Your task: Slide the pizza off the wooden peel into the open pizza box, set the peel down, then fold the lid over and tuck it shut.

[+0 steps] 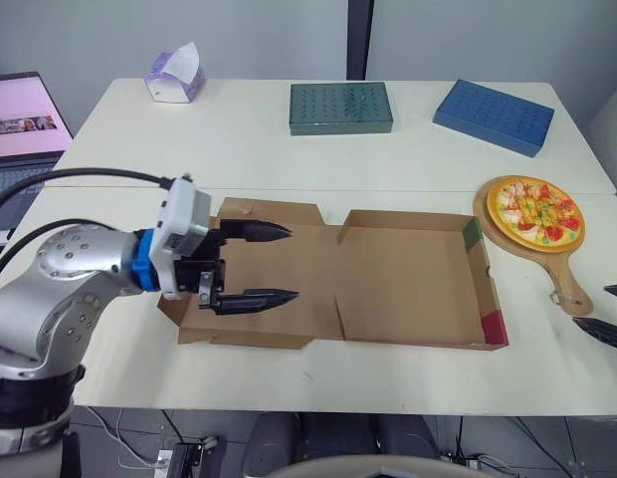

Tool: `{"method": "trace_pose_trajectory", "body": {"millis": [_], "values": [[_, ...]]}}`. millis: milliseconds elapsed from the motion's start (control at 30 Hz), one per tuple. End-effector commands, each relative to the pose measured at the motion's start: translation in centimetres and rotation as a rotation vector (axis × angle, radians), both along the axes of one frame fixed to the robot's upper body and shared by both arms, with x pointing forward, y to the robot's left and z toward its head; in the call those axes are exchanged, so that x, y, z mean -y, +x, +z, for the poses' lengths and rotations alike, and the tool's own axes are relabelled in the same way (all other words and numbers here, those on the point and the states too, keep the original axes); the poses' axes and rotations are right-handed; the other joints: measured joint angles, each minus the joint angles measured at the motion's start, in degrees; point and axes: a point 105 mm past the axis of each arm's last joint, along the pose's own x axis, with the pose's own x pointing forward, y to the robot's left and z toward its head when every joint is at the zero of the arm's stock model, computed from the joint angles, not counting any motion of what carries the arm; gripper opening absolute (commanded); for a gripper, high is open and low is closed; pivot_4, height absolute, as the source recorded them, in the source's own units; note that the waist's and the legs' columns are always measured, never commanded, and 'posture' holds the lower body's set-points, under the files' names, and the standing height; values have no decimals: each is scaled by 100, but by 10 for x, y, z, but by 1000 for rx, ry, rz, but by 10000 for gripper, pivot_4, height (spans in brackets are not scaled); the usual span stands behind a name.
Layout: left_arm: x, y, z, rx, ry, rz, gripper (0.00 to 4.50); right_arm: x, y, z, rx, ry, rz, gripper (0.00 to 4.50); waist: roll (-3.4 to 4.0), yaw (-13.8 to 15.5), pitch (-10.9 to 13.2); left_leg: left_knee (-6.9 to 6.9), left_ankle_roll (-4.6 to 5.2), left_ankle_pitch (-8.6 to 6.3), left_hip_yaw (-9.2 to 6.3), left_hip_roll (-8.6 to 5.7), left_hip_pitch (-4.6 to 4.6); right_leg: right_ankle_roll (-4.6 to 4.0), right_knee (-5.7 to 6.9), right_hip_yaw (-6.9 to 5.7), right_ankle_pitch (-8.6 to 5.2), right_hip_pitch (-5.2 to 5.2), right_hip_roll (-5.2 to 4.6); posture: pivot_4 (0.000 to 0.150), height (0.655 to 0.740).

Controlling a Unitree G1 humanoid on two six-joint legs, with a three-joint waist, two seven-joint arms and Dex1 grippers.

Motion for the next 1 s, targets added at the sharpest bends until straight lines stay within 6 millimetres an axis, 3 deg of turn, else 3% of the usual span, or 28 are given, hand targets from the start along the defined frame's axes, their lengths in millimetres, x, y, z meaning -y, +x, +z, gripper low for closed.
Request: {"method": "trace_pose_trajectory", "body": {"millis": [33, 233, 400, 567, 1000], "values": [[13, -6, 9, 65, -1, -100, 44790, -9, 9, 20, 90, -12, -28, 45000, -2, 4, 1, 0, 0, 0, 1, 0, 0, 0, 0, 1, 0, 0, 0, 1500, 7400], [22, -8, 13, 100, 1, -147, 44790, -17, 31, 22, 70, -66, -72, 45000, -7, 5, 5, 3, 0, 0, 0, 0, -1, 0, -1, 2, 0, 0, 2, 1500, 7400], [31, -13, 12, 107, -2, -170, 44790, 0, 61, 11, -65, -109, -308, 45000, -13, 4, 10, 6, 0, 1, -1, 0, -3, 0, -1, 3, 0, -1, 2, 1500, 7400], [35, -18, 7, 84, 8, -190, 44790, 7, 84, 2, -142, -95, -390, 45000, -14, 15, 12, 4, 0, 1, -4, 0, -10, -1, -5, 0, 0, -6, 2, 1500, 7400], [39, -22, 6, 79, -15, -171, 44790, 16, 100, -14, -264, -19, -448, 45000, -12, 17, 14, 8, 0, 1, -8, -1, -23, 0, -10, -3, 0, -10, 2, 1500, 7400]]}}
